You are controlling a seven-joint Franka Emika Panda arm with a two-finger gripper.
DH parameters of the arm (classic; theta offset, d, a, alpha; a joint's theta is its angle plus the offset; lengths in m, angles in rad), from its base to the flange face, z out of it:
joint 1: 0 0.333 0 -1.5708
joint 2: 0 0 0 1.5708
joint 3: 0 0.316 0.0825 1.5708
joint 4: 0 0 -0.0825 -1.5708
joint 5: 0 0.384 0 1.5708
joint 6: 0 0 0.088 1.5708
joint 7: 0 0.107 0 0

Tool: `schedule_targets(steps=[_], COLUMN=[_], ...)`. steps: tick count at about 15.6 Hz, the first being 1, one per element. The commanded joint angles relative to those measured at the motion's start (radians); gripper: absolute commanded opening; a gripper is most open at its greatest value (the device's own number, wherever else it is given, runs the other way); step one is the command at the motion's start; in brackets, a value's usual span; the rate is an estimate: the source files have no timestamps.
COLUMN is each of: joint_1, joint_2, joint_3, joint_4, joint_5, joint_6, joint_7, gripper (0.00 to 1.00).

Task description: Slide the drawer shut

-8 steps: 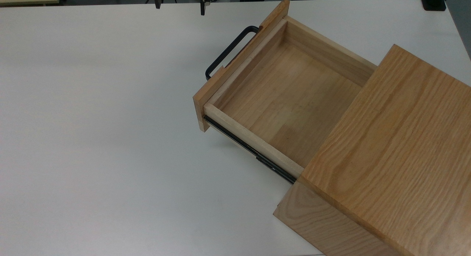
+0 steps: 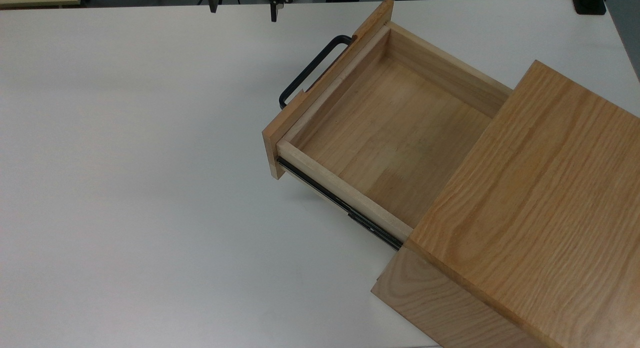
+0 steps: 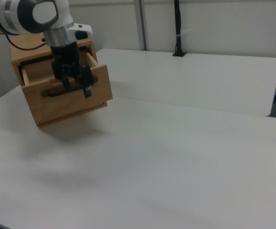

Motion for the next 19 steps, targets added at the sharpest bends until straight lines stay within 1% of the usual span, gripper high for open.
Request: schedule_targets(steps=[1, 12, 19], joint_1=[0.004, 0.0, -0.003], joint_2=[0.003, -0.001, 0.003], joint_3=[-0.008, -0.009, -0.009], joint_4=[0.004, 0.01, 0.008], joint_5=[0.017, 0.017, 0.017], joint_6=[0.013, -0.001, 0.016], joint_7=[0.009, 0.024, 0.022], gripper=[1.0, 1.0, 1.0])
